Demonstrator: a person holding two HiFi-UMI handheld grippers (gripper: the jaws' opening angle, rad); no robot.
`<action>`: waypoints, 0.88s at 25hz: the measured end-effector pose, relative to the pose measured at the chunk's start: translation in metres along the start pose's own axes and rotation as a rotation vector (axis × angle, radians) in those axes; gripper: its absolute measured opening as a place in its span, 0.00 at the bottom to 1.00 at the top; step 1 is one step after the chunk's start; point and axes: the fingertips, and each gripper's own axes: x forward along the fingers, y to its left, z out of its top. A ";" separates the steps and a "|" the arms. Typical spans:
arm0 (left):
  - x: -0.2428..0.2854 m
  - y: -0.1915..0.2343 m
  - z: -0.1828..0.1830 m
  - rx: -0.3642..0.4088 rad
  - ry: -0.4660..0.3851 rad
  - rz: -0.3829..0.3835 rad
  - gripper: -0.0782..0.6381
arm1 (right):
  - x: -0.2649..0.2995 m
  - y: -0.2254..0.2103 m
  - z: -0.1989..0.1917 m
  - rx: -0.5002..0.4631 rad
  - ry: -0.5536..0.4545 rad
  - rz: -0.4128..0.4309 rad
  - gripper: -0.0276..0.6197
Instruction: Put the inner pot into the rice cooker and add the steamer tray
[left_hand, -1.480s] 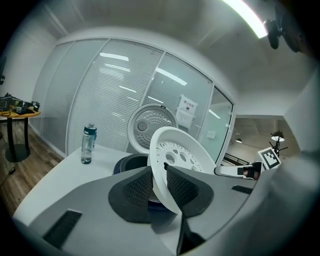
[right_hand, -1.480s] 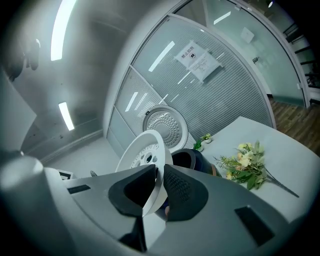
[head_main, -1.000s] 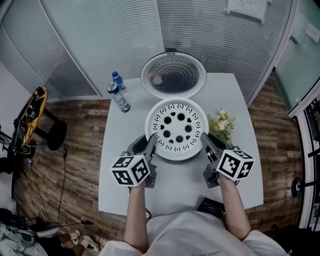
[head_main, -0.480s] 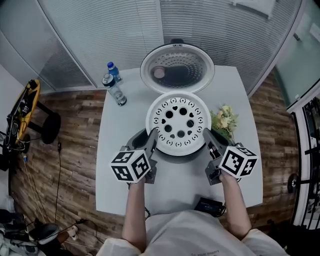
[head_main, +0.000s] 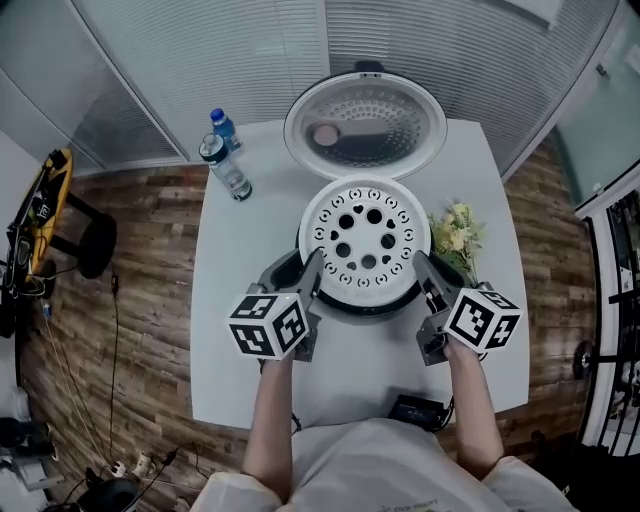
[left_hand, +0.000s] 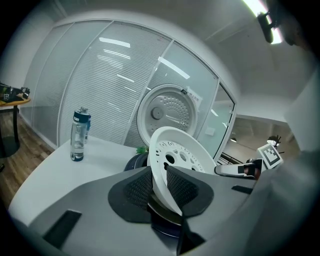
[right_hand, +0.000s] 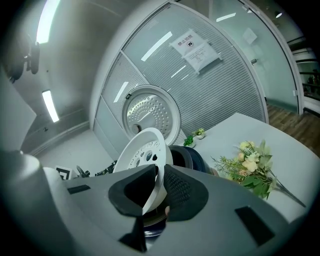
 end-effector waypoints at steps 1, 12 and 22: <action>0.002 0.001 -0.003 0.000 0.006 -0.001 0.23 | 0.001 -0.002 -0.002 0.002 0.002 -0.004 0.14; 0.013 0.003 -0.009 0.045 0.047 0.011 0.24 | 0.008 -0.013 -0.005 -0.004 0.023 -0.026 0.14; 0.016 0.006 -0.014 0.122 0.068 0.056 0.26 | 0.011 -0.012 -0.007 -0.099 0.050 -0.050 0.16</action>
